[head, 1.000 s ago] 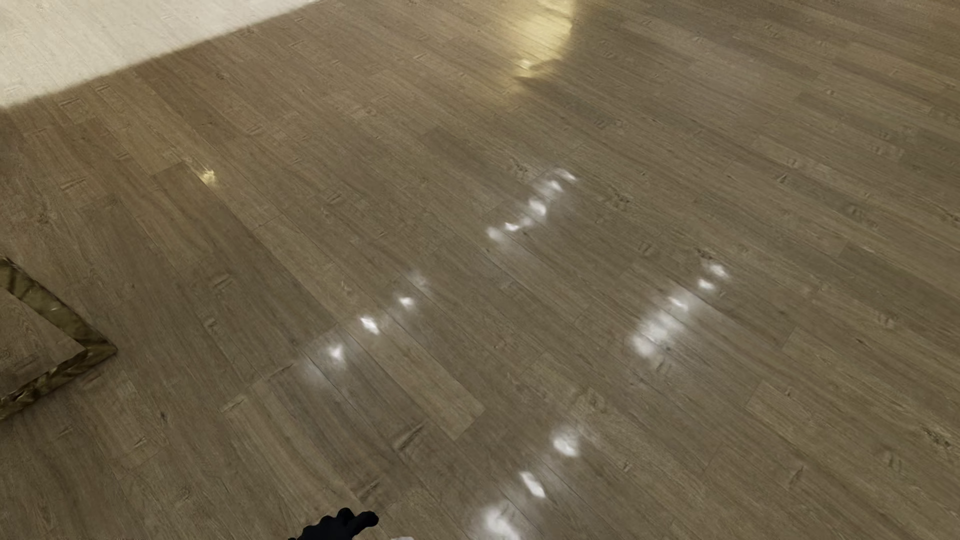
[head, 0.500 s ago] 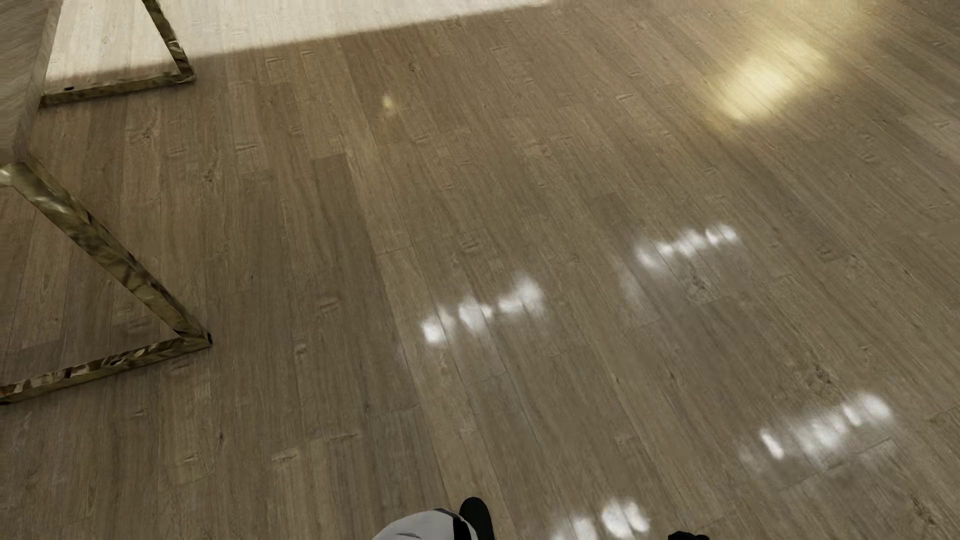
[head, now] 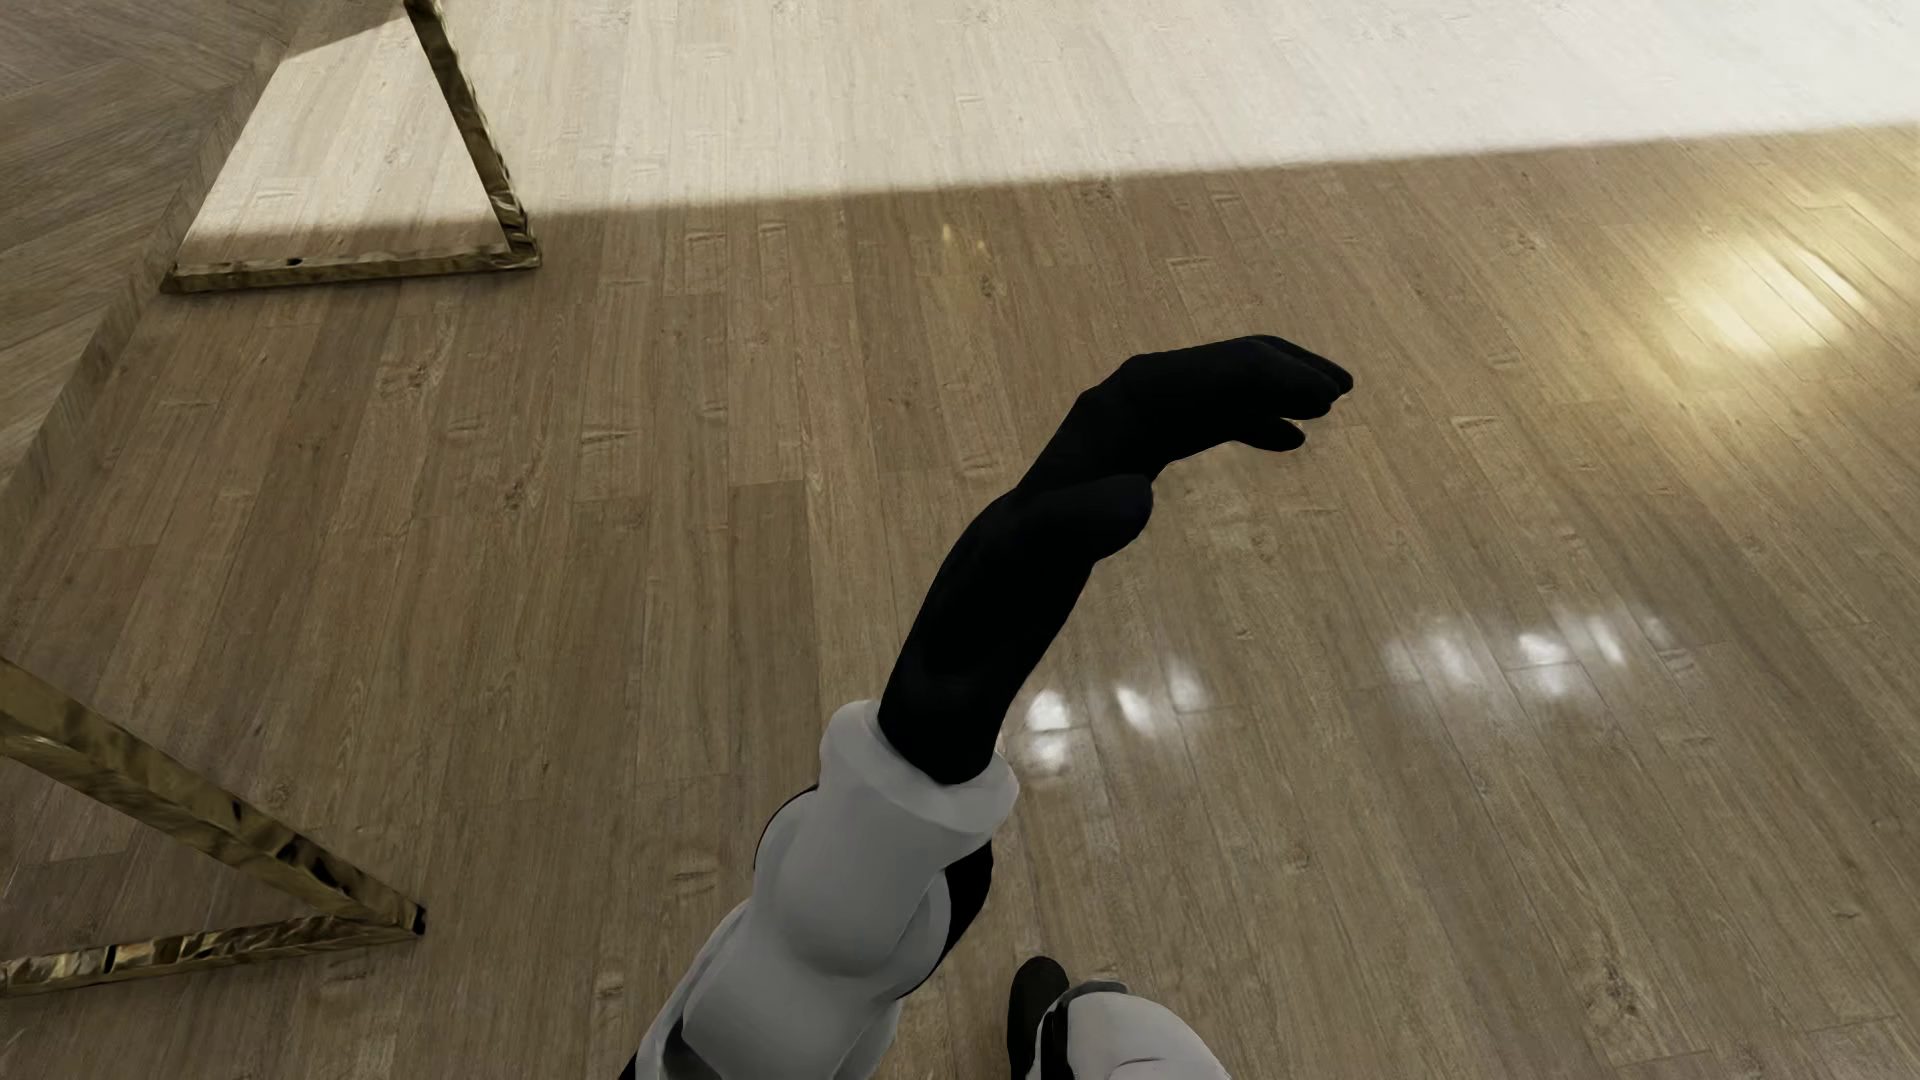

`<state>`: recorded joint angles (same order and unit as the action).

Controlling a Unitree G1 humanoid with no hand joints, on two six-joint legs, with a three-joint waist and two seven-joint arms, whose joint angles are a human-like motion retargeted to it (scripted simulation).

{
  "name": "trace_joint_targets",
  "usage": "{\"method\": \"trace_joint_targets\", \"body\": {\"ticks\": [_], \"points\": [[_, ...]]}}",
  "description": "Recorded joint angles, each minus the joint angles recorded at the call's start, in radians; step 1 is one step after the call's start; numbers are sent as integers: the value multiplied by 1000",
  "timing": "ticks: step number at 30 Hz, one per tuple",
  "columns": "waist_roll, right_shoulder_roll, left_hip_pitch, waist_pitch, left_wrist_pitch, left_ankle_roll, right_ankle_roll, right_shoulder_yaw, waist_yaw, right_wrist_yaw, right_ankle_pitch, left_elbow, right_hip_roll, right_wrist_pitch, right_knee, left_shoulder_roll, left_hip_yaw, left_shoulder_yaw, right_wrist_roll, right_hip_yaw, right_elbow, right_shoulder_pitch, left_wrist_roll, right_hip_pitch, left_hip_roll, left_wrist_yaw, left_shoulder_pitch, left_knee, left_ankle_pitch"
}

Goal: Avoid dark desk

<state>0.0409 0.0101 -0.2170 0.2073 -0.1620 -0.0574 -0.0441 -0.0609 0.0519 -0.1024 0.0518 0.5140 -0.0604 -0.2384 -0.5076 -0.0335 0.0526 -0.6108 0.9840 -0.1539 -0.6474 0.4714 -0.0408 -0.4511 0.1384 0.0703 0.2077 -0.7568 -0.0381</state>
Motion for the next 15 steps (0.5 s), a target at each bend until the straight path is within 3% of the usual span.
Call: {"method": "trace_joint_targets", "body": {"ticks": [1, 2, 4, 5, 8, 10, 11, 13, 14, 15], "points": [[-13, 10, 90, 3, 15, 139, 5, -29, 6, 37, -96, 20, -19, 0, -92, 4, 17, -19, -27, -24, 15, -2, 38, 20, -41, 11, 29, -231, 121], [-27, 12, 185, 5, 28, 149, 12, -47, 8, 59, -166, 34, -25, -4, -123, 4, 39, -37, -53, -51, 23, -16, 77, 68, -102, 23, 50, -414, 200], [-48, -17, 368, 6, 20, 75, 25, -55, -6, 71, -242, 57, -7, -8, -87, -10, 100, -44, -82, -73, 25, -80, 80, 203, -234, 44, 55, -593, 107], [-56, -40, 448, 6, 20, 68, 32, -42, -19, 65, -266, 69, 11, -14, -50, -19, 139, -44, -75, -70, 23, -122, 78, 271, -294, 48, 35, -598, 99], [-69, -106, 625, 0, 11, 35, 52, 25, -62, 58, -339, 114, 60, 13, 57, -48, 228, -17, -68, -32, 45, -261, 39, 451, -358, 27, -16, -319, 69], [-75, -147, 649, -2, 17, 57, 72, 61, -82, 56, -396, 124, 77, 37, 117, -51, 267, 6, -92, -18, 82, -341, 9, 568, -337, -1, -43, 111, 90], [-78, -164, 626, -2, 17, 55, 84, 68, -90, 66, -418, 117, 79, 42, 154, -46, 252, 30, -100, -16, 112, -369, -25, 628, -292, -1, -62, 402, 131], [-74, -162, 639, 2, 32, 90, 107, 49, -97, 101, -455, 85, 77, 42, 187, -49, 182, 80, -139, -16, 184, -390, -157, 732, -234, 29, -115, 660, 25], [-67, -152, 651, 6, 46, 56, 122, 23, -94, 124, -463, 55, 68, 43, 144, -56, 195, 86, -168, -27, 222, -371, -222, 770, -227, 33, -143, 599, 73], [-57, -137, 663, 12, 57, -21, 116, 1, -94, 147, -431, 24, 54, 44, 88, -71, 192, 96, -196, -34, 254, -337, -316, 797, -215, 29, -176, 502, 138]]}}
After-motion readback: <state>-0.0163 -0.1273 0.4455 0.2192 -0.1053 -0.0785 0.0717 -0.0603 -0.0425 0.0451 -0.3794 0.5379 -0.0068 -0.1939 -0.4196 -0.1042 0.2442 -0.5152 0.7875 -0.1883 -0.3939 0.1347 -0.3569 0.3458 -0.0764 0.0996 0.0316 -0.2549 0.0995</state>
